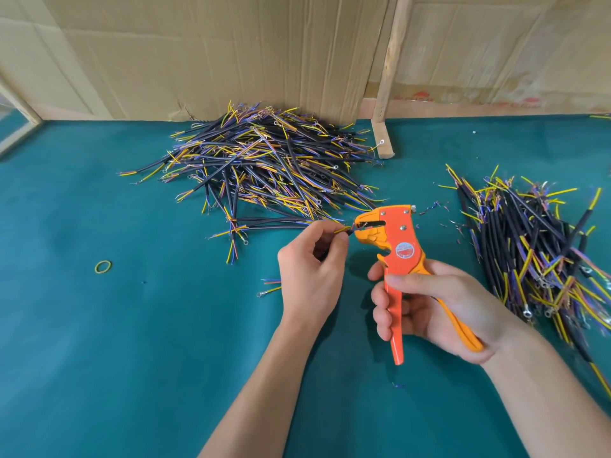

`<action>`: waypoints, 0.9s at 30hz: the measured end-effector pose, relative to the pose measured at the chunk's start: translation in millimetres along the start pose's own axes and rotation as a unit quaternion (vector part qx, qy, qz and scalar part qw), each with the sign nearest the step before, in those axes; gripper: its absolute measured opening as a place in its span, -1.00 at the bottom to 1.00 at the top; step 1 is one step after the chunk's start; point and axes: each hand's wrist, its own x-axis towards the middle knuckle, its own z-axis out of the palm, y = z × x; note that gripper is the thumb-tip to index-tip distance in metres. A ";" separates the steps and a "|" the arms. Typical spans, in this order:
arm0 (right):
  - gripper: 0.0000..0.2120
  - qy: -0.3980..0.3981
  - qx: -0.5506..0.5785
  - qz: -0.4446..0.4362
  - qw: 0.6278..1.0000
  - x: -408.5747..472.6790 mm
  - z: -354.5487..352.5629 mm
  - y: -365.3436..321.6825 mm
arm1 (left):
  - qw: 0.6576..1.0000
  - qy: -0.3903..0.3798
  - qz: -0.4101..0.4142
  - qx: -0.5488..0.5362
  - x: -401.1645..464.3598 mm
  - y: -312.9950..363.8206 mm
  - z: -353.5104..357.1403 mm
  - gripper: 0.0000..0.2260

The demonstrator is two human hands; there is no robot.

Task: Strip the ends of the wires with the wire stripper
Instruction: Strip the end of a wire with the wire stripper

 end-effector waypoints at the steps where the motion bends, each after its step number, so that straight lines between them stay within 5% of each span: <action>1: -0.54 0.003 0.003 -0.002 1.000 -0.2 0.5 0.2 | 1.000 0.001 0.000 0.000 0.0 0.1 0.0 -0.90; 27: -0.70 0.066 -0.020 -0.038 0.997 3.1 6.2 4.0 | 0.999 -0.009 0.032 0.019 -0.2 0.0 -0.5 -0.89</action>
